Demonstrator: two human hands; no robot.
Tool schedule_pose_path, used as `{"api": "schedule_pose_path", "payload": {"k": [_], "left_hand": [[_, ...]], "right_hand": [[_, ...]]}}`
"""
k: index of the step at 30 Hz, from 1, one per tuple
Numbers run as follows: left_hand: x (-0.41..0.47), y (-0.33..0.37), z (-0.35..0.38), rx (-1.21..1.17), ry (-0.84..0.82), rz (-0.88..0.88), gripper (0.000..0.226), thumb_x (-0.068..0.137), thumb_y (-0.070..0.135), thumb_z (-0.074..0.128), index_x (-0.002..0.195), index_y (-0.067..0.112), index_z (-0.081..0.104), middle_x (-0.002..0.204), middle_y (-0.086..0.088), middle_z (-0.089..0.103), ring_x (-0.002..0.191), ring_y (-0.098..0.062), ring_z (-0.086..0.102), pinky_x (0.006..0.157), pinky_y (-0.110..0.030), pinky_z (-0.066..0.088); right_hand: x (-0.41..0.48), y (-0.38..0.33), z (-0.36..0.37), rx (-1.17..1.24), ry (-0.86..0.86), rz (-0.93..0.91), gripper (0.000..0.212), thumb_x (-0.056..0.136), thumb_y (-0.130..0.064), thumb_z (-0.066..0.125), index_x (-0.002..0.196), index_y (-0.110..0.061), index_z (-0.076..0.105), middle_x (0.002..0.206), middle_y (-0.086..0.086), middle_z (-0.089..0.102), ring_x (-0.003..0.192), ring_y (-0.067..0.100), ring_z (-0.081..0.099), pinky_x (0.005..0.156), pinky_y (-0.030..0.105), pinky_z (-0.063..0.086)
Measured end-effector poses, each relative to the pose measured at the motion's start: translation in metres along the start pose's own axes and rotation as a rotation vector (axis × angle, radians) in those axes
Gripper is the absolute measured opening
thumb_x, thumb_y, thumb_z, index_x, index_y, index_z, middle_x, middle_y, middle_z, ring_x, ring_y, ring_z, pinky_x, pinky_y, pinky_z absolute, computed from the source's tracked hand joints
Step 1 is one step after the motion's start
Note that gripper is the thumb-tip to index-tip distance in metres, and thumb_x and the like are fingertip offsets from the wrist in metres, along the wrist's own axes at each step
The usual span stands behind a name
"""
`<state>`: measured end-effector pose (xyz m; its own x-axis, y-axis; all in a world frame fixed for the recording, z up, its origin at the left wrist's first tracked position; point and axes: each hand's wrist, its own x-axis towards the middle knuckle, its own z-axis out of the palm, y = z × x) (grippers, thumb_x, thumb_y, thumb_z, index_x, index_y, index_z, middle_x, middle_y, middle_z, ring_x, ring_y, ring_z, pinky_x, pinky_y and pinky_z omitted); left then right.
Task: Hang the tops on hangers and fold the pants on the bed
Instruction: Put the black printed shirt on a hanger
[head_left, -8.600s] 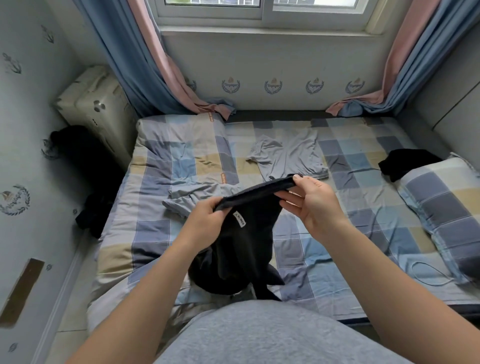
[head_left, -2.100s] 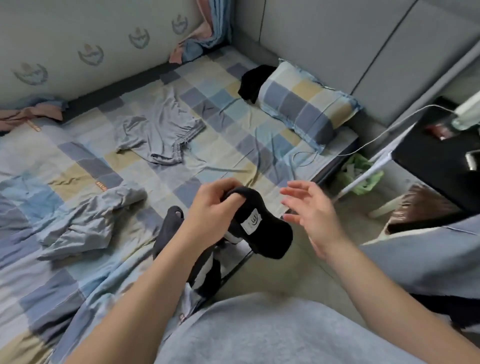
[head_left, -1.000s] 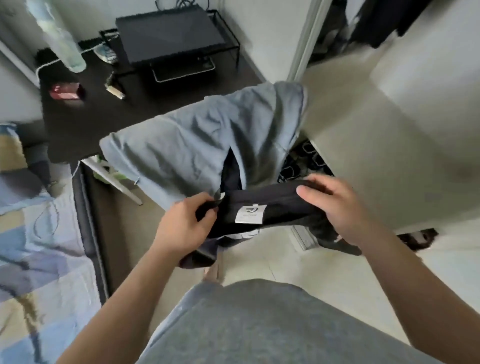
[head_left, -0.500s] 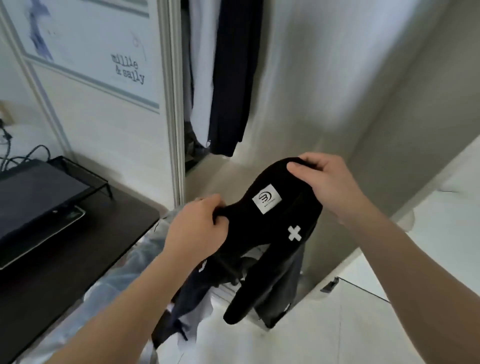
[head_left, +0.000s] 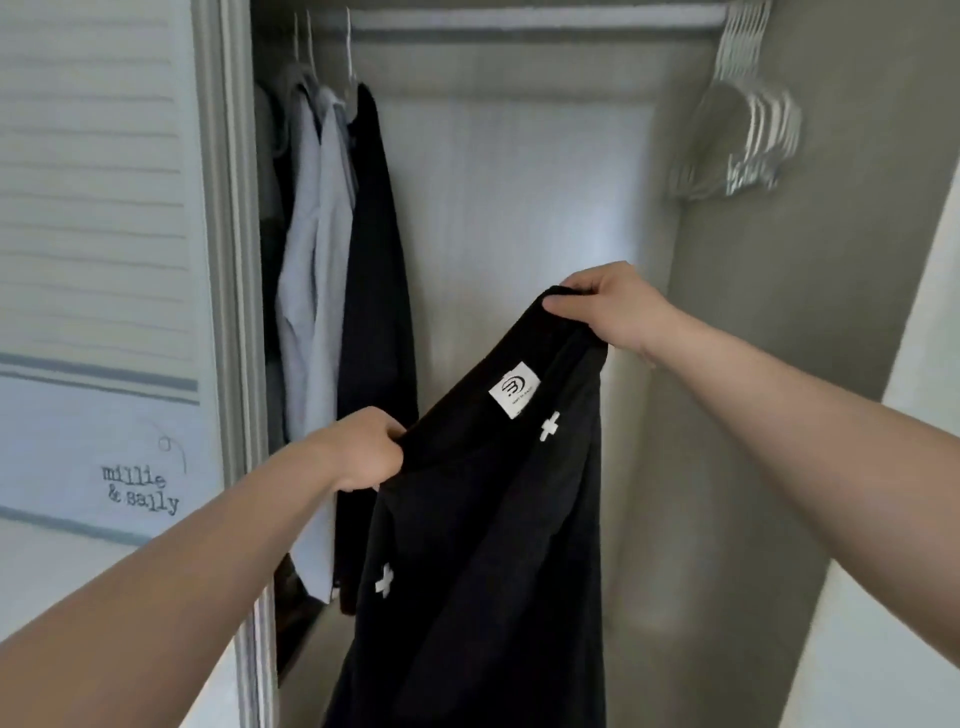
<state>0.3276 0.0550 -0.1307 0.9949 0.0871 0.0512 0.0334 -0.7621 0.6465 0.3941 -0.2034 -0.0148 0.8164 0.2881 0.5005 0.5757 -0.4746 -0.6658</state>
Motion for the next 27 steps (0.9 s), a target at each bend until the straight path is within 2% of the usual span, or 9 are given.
{"api": "schedule_pose_path", "payload": {"k": [2, 4, 6, 9, 13, 18, 21, 25, 27], "left_hand": [[0.019, 0.018, -0.03, -0.07, 0.042, 0.023, 0.017, 0.095, 0.008, 0.059, 0.087, 0.014, 0.073, 0.073, -0.006, 0.066, 0.06, -0.012, 0.06, 0.052, -0.022, 0.048], [0.037, 0.041, -0.062, -0.157, 0.132, 0.074, 0.018, 0.1, 0.017, 0.057, 0.099, 0.007, 0.072, 0.083, -0.01, 0.067, 0.074, -0.018, 0.064, 0.067, -0.029, 0.058], [0.054, 0.068, -0.092, -0.231, 0.23, 0.148, 0.026, 0.103, 0.018, 0.052, 0.096, -0.003, 0.066, 0.083, -0.015, 0.058, 0.077, -0.027, 0.06, 0.076, -0.038, 0.057], [0.075, 0.117, -0.13, -0.206, 0.419, 0.254, 0.029, 0.106, 0.023, 0.048, 0.088, 0.004, 0.059, 0.07, -0.011, 0.05, 0.062, -0.023, 0.051, 0.059, -0.028, 0.043], [0.098, 0.176, -0.158, -0.133, 0.558, 0.371, 0.035, 0.105, 0.027, 0.043, 0.079, 0.007, 0.055, 0.067, -0.004, 0.051, 0.062, -0.02, 0.05, 0.058, -0.029, 0.035], [0.124, 0.247, -0.17, 0.004, 0.712, 0.453, 0.037, 0.102, 0.019, 0.039, 0.066, 0.009, 0.041, 0.063, -0.005, 0.043, 0.057, -0.02, 0.04, 0.05, -0.03, 0.028], [0.137, 0.275, -0.17, 0.101, 0.752, 0.46, 0.038, 0.1, 0.017, 0.039, 0.063, 0.009, 0.041, 0.063, -0.008, 0.045, 0.06, -0.023, 0.042, 0.049, -0.03, 0.027], [0.154, 0.299, -0.167, 0.259, 0.703, 0.439, 0.037, 0.101, 0.02, 0.04, 0.086, -0.008, 0.06, 0.089, -0.024, 0.061, 0.065, -0.028, 0.05, 0.048, -0.029, 0.027], [0.16, 0.304, -0.171, 0.313, 0.719, 0.444, 0.036, 0.1, 0.02, 0.04, 0.073, 0.001, 0.054, 0.081, -0.022, 0.058, 0.063, -0.025, 0.05, 0.048, -0.029, 0.028]], "right_hand": [[0.032, -0.012, -0.018, -0.07, 0.024, -0.037, 0.022, 0.091, -0.018, 0.07, 0.069, -0.015, 0.069, 0.054, -0.01, 0.06, 0.048, 0.004, 0.053, 0.049, 0.014, 0.042], [0.065, -0.023, -0.04, -0.132, 0.069, -0.072, 0.021, 0.091, -0.017, 0.07, 0.071, -0.013, 0.07, 0.056, -0.006, 0.058, 0.048, 0.008, 0.051, 0.046, 0.014, 0.041], [0.097, -0.036, -0.06, -0.21, 0.102, -0.105, 0.016, 0.093, -0.016, 0.068, 0.079, -0.008, 0.072, 0.062, 0.001, 0.059, 0.053, 0.014, 0.052, 0.047, 0.016, 0.044], [0.137, -0.056, -0.086, -0.416, 0.138, -0.155, 0.015, 0.096, -0.016, 0.062, 0.093, -0.005, 0.072, 0.079, 0.011, 0.066, 0.067, 0.024, 0.061, 0.067, 0.03, 0.055], [0.167, -0.071, -0.107, -0.685, 0.188, -0.122, 0.018, 0.094, -0.009, 0.053, 0.096, 0.0, 0.068, 0.076, 0.014, 0.067, 0.06, 0.027, 0.062, 0.063, 0.029, 0.051], [0.193, -0.066, -0.13, -0.918, 0.267, -0.054, 0.029, 0.088, -0.005, 0.049, 0.107, -0.007, 0.071, 0.108, 0.012, 0.072, 0.097, 0.031, 0.066, 0.084, 0.036, 0.057], [0.203, -0.054, -0.15, -1.103, 0.468, -0.076, 0.029, 0.089, -0.009, 0.049, 0.112, -0.017, 0.066, 0.119, 0.008, 0.064, 0.101, 0.03, 0.058, 0.082, 0.034, 0.045], [0.214, -0.036, -0.176, -1.513, 0.69, 0.024, 0.037, 0.096, -0.018, 0.047, 0.131, -0.022, 0.059, 0.137, 0.011, 0.05, 0.126, 0.032, 0.043, 0.105, 0.042, 0.031], [0.22, -0.029, -0.185, -1.526, 0.725, 0.115, 0.04, 0.1, -0.015, 0.039, 0.136, -0.02, 0.055, 0.139, 0.011, 0.049, 0.126, 0.032, 0.043, 0.106, 0.041, 0.031]]}}
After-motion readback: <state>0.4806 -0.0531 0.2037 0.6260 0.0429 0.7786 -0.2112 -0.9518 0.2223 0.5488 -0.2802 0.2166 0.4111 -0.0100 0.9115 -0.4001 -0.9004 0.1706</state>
